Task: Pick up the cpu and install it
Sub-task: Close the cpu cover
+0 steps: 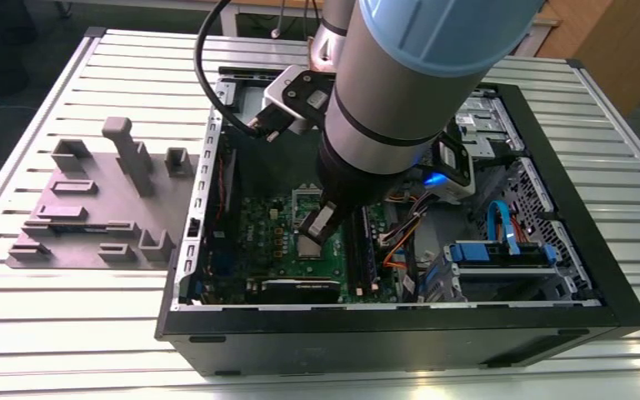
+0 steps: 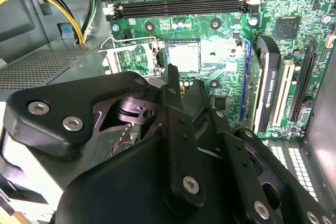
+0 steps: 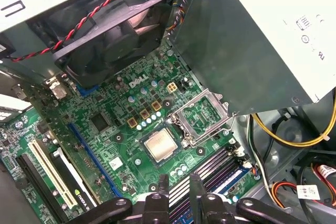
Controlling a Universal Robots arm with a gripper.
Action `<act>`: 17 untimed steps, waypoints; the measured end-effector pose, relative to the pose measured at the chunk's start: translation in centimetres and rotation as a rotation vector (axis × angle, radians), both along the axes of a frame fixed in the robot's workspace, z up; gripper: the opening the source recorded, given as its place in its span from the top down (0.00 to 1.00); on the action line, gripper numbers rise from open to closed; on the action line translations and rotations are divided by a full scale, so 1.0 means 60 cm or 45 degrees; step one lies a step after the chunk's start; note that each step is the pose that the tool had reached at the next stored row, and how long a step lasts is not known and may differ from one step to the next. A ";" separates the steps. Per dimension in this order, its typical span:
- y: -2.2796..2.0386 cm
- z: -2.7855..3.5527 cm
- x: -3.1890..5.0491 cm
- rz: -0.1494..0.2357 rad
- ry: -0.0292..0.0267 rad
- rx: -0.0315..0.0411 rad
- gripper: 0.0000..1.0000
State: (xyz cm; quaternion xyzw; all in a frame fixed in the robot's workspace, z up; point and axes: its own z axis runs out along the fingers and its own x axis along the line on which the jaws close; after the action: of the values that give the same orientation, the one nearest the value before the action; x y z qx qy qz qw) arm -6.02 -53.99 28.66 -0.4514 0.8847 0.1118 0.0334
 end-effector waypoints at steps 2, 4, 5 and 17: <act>0.0000 0.000 0.000 0.000 0.0000 0.0000 0.70; 0.0000 0.000 0.000 0.000 0.0000 -0.0001 0.70; 0.0000 0.000 0.000 0.000 0.0000 -0.0001 0.70; 0.0000 0.000 0.000 0.000 0.0000 -0.0004 0.90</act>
State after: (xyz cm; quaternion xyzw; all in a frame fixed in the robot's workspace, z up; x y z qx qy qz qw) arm -6.02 -53.99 28.66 -0.4514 0.8847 0.1117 0.0333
